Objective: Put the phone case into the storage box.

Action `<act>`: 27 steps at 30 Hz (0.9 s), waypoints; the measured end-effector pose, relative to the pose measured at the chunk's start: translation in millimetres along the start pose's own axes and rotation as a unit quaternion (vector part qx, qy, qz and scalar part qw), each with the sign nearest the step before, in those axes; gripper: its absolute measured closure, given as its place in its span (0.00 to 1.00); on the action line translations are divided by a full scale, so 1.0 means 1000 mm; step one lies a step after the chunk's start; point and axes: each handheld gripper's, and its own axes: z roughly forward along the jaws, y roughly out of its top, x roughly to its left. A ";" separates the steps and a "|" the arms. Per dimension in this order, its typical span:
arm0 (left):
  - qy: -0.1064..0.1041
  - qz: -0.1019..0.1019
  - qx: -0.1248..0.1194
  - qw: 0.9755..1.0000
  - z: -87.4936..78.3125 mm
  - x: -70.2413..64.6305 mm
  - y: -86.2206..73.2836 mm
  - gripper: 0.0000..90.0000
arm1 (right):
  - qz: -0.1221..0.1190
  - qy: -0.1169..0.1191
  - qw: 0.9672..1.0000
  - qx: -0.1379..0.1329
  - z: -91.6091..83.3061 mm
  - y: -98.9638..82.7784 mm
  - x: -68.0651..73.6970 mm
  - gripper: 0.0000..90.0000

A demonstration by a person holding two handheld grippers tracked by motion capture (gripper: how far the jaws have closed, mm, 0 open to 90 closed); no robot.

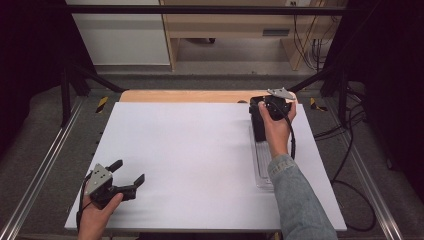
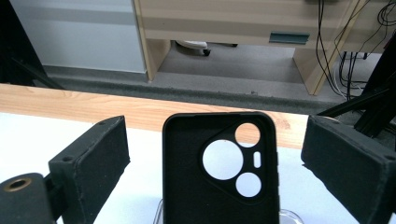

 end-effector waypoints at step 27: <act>0.002 -0.008 -0.001 1.000 0.000 0.002 -0.001 0.06 | -0.002 0.021 1.000 -0.005 -0.017 0.016 -0.002 0.08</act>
